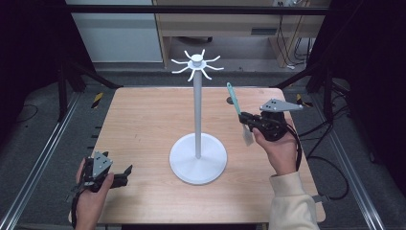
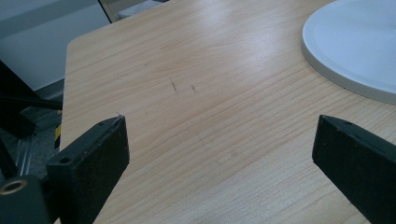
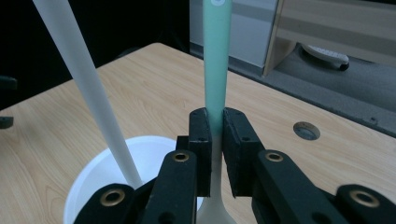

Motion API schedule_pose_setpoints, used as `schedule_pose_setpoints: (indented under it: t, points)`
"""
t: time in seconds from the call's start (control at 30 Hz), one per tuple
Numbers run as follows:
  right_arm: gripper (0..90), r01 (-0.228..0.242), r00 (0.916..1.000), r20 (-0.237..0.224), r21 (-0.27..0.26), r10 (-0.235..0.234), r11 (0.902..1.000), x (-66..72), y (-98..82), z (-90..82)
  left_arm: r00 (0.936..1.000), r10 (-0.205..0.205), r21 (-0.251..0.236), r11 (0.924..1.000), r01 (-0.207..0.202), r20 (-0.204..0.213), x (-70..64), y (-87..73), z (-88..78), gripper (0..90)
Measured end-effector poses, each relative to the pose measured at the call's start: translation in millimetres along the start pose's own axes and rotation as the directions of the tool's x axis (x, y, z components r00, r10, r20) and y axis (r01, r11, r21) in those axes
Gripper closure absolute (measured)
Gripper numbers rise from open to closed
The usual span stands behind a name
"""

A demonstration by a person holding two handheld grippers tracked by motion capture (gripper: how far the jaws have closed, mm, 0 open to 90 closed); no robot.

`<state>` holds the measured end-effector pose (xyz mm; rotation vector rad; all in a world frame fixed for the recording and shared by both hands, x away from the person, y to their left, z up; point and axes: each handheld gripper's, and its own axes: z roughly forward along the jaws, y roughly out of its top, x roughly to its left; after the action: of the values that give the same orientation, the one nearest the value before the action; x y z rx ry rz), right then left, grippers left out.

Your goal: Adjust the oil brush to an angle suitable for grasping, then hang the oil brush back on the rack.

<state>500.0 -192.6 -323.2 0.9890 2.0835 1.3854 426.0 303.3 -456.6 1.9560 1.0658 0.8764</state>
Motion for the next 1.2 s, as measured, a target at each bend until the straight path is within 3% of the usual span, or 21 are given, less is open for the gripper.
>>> schedule_pose_setpoints:
  t: [0.33, 0.57, 1.2]
  points:
    - [82.3, -0.013, 0.9998, -0.018, -0.085, 0.011, 0.9963, 3.1, 8.1, -14.2, 1.0, 0.001, 0.001, 1.0, -0.001, 0.001, -0.7, 0.2, 0.5, 3.4]
    - [82.3, 0.005, 0.9994, -0.034, -0.15, -0.011, 0.9887, 13.3, 17.0, -22.7, 1.0, 0.001, 0.001, 1.0, -0.001, 0.002, -0.9, 0.2, 0.7, 3.4]
    - [82.3, 0.029, 0.9986, -0.036, -0.211, -0.037, 0.977, 24.7, 28.9, -41.0, 1.0, 0.002, -0.001, 1.0, -0.002, 0.001, -0.8, 0.4, 0.1, 3.5]
